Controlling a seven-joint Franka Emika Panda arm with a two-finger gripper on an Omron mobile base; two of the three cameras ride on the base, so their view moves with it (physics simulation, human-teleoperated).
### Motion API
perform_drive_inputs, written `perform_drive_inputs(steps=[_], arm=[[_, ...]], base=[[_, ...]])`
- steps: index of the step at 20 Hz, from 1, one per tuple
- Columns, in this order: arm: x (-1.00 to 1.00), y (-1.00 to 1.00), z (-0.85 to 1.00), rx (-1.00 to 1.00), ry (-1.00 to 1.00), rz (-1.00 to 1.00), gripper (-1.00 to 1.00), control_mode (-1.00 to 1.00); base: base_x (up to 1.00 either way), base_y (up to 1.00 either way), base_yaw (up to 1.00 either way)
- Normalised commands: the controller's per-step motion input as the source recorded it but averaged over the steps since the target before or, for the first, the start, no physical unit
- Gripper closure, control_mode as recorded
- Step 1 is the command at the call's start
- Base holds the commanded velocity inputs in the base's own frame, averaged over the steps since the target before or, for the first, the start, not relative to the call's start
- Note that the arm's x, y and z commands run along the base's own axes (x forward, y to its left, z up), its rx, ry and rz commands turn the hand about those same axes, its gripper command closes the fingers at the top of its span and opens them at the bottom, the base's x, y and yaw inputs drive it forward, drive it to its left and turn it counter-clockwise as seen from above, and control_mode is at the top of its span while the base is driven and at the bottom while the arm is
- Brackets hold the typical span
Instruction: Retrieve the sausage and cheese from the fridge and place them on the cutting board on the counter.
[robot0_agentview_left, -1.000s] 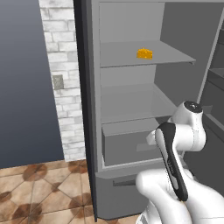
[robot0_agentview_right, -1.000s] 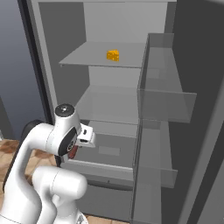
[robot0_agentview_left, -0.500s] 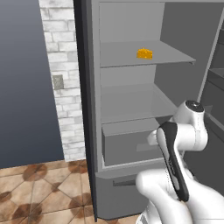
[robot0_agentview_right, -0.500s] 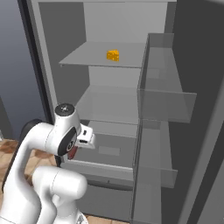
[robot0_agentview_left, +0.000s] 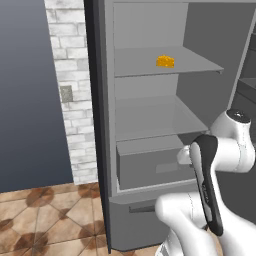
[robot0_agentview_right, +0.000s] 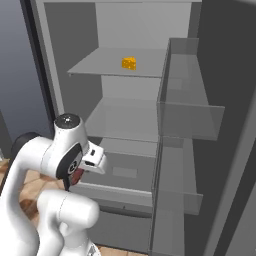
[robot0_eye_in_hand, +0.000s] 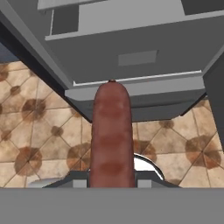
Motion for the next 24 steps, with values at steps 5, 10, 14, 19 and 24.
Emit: perform_drive_inputs(steps=[5, 10, 14, 19, 24], arm=[[-0.19, 0.07, -0.02, 0.0, -0.07, -0.01, 1.0, -1.0], [0.0, 0.0, 0.0, 0.0, 0.0, 0.0, 1.0, -1.0], [0.0, 0.0, 0.0, 0.0, 0.0, 0.0, 1.0, -1.0], [0.0, 0.0, 0.0, 0.0, 0.0, 0.0, 1.0, -1.0], [0.0, 0.0, 0.0, 0.0, 0.0, 0.0, 1.0, 1.0]], base=[[0.0, 0.0, 0.0], [0.0, 0.0, 0.0], [0.0, 0.0, 0.0], [0.0, 0.0, 0.0], [0.0, 0.0, 0.0]])
